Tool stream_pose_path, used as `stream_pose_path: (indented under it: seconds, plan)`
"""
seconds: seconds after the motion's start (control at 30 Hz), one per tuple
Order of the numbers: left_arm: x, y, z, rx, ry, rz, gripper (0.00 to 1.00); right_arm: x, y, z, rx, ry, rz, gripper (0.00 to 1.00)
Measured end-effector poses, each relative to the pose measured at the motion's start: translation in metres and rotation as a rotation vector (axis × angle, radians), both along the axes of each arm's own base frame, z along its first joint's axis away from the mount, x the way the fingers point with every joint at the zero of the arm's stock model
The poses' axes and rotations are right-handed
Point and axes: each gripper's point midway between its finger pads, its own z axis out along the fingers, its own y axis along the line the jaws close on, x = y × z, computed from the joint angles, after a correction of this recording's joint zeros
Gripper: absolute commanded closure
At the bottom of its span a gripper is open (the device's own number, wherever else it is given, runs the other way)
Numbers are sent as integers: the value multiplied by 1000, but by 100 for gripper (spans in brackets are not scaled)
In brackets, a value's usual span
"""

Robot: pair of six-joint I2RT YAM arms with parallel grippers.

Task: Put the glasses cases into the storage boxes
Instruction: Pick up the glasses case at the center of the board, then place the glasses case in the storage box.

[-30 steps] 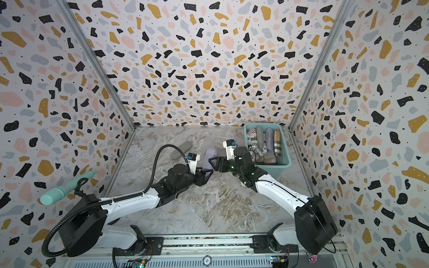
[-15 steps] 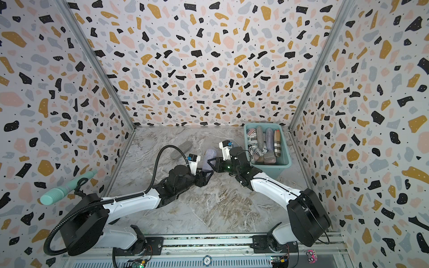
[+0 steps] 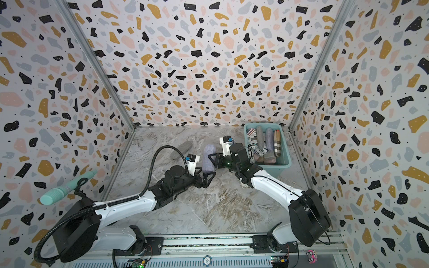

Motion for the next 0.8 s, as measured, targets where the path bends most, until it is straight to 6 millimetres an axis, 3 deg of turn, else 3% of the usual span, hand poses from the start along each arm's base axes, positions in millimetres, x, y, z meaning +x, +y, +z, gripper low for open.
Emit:
stream_pose_path:
  seconds: [0.13, 0.23, 0.4, 0.5, 0.67, 0.8]
  plan:
    - [-5, 17, 1, 16, -4, 49, 0, 14, -24, 10, -30, -25, -64, 75]
    - [-6, 37, 5, 19, -21, 123, 0, 31, -61, 27, -61, -67, -160, 75]
    - [-8, 70, 9, 2, -48, 257, 0, 49, -152, 70, -111, -168, -393, 75]
    - [-8, 82, 4, 3, -48, 313, 1, 51, -202, 83, -165, -208, -535, 75]
    - [-6, 90, -2, 9, -39, 355, 0, 50, -241, 76, -300, -221, -673, 75]
    - [-4, 91, -6, 15, -30, 366, 1, 47, -255, 42, -398, -177, -714, 75]
